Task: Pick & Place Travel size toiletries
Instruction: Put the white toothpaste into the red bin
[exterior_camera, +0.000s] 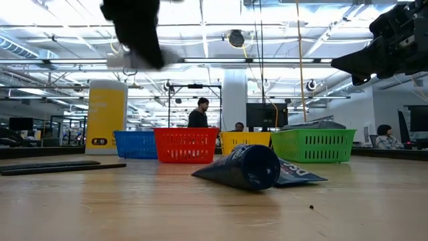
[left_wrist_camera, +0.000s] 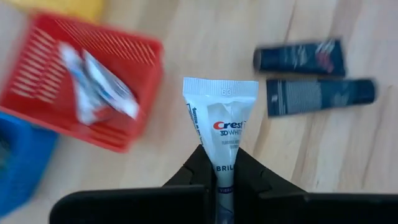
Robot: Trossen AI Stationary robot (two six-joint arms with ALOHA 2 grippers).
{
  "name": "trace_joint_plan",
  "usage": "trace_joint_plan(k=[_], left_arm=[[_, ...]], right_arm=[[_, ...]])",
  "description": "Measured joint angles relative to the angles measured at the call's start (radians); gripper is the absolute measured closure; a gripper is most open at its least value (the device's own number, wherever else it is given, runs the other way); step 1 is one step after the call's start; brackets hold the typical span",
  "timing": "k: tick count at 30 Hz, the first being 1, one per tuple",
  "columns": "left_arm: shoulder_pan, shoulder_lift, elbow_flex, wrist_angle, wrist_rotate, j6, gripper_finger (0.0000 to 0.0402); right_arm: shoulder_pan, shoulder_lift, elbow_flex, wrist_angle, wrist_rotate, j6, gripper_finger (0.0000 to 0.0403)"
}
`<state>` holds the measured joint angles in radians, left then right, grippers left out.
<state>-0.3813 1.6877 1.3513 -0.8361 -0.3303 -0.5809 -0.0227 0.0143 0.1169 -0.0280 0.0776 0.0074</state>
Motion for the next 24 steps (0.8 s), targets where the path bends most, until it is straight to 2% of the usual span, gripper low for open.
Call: trace_joint_plan(k=[5,10,19,24], left_arm=[[-0.050,-0.125,-0.040,0.056,-0.109,0.056,0.0383],[-0.107,-0.249,-0.158,0.213,-0.144,0.126,0.0382],[-0.155,-0.468,-0.506,0.586,-0.144,0.182,0.0383],[-0.137,-0.586,-0.724,0.880,-0.144,0.239,0.0382]], right_arm=[[0.000,0.000,0.000,0.000,0.000,0.000,0.0399],[0.000,0.000,0.000,0.001,0.000,0.000,0.0399],[0.000,0.000,0.000,0.001,0.000,0.000,0.0399],[0.000,0.000,0.000,0.001,0.000,0.000,0.0399]])
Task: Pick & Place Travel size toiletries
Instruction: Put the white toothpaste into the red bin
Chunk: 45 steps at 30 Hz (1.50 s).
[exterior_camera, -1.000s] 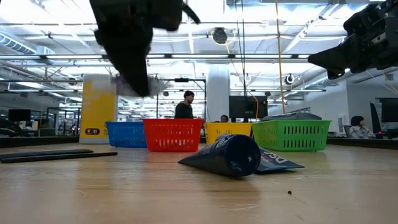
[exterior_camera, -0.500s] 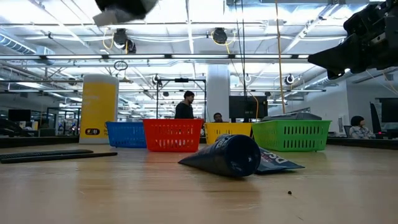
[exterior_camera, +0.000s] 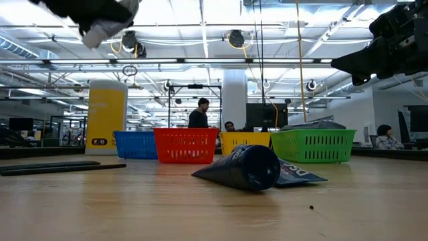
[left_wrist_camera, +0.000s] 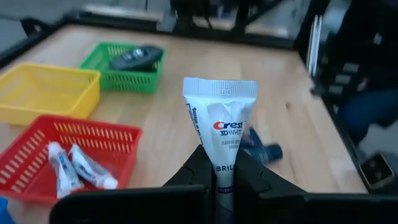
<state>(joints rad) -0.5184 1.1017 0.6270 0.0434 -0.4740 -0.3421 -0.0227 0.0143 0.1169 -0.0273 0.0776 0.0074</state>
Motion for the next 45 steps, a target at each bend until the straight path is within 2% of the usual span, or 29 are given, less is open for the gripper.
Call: trace_joint_plan(k=[4,7,9,11,16,20,23,32,36,39,45], left_arm=[[0.051,-0.064,-0.172,0.331,0.001,0.055,0.0382],[0.114,-0.069,-0.264,0.589,0.000,0.038,0.0382],[0.164,-0.068,-0.294,0.674,-0.006,-0.002,0.0382],[0.213,-0.069,-0.296,0.688,-0.038,-0.068,0.0382],[0.317,-0.055,-0.294,0.683,-0.053,-0.226,0.0382],[0.364,-0.005,-0.255,0.622,-0.050,-0.268,0.0382],[0.387,0.053,-0.183,0.563,-0.050,-0.275,0.0382],[0.425,0.269,0.092,0.217,-0.048,-0.311,0.0383],[0.443,0.346,0.173,0.143,-0.048,-0.319,0.0382],[0.463,0.398,0.195,0.087,-0.034,-0.376,0.0382],[0.489,0.486,0.205,0.089,0.056,-0.471,0.0382]], right_arm=[[0.000,0.000,0.000,0.000,0.000,0.000,0.0399],[0.000,0.000,0.000,0.000,0.000,0.000,0.0399],[0.000,0.000,0.000,0.000,0.000,0.000,0.0399],[0.000,0.000,0.000,0.000,0.000,0.000,0.0399],[0.000,0.000,0.000,0.000,0.000,0.000,0.0399],[0.000,0.000,0.000,0.000,0.000,0.000,0.0399],[0.000,0.000,0.000,0.000,0.000,0.000,0.0399],[0.000,0.000,0.000,0.000,0.000,0.000,0.0399],[0.000,0.000,0.000,0.000,0.000,0.000,0.0399],[0.000,0.000,0.000,0.000,0.000,0.000,0.0399],[0.000,0.000,0.000,0.000,0.000,0.000,0.0399]])
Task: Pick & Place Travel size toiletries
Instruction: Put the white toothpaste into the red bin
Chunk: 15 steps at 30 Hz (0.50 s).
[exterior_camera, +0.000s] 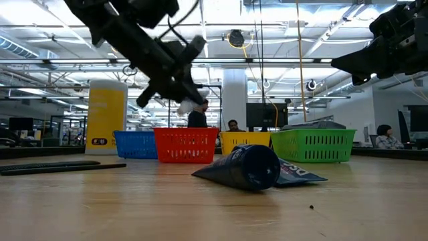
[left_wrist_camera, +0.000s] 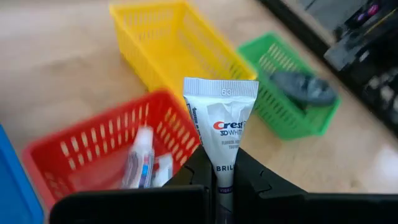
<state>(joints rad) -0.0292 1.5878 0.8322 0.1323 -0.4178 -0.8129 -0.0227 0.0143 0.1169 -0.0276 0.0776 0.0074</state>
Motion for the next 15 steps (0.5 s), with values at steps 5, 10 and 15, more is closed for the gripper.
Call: trace_joint_plan(k=[5,10,15], left_arm=[[0.010,0.028,-0.001,-0.006,0.007,-0.001,0.0383],[0.025,0.031,-0.001,0.001,0.018,0.004,0.0382],[0.025,0.031,-0.001,0.005,0.026,0.065,0.0382]], right_arm=[[0.000,0.000,0.000,0.000,0.000,0.000,0.0399],[0.000,0.000,0.000,0.000,0.000,0.000,0.0399],[0.000,0.000,0.000,0.000,0.000,0.000,0.0399]])
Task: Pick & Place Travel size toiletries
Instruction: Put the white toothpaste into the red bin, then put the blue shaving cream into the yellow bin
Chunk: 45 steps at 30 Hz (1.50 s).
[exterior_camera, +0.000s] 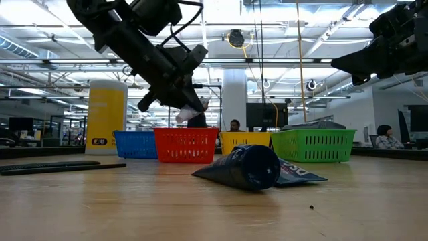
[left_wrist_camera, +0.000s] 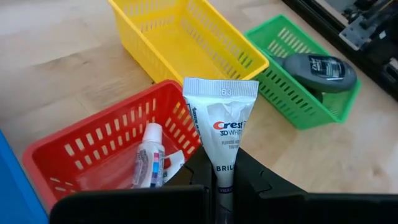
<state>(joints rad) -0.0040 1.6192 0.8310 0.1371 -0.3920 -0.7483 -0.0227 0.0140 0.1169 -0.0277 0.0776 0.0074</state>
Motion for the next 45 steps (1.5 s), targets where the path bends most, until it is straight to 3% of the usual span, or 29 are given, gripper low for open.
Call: trace_joint_plan(k=[7,20,27,35,39,45], left_arm=[[0.000,0.000,0.000,0.000,0.052,0.047,0.0366],[0.005,-0.007,0.000,0.001,0.062,0.187,0.0218],[-0.003,-0.059,0.071,-0.078,0.213,0.367,0.0198],[-0.068,-0.149,0.227,-0.404,0.191,0.475,0.0210],[-0.111,-0.164,0.275,-0.638,0.210,0.413,0.0207],[-0.193,-0.164,0.300,-0.933,0.194,0.195,0.0206]], right_arm=[[0.000,0.000,0.000,0.000,0.000,0.000,0.0399],[0.000,0.000,0.000,0.000,0.000,0.000,0.0399],[0.000,0.000,0.000,0.000,0.000,0.000,0.0399],[0.000,0.000,0.000,0.000,0.000,0.000,0.0399],[0.000,0.000,0.000,0.000,0.000,0.000,0.0399],[0.000,0.000,0.000,0.000,0.000,0.000,0.0399]])
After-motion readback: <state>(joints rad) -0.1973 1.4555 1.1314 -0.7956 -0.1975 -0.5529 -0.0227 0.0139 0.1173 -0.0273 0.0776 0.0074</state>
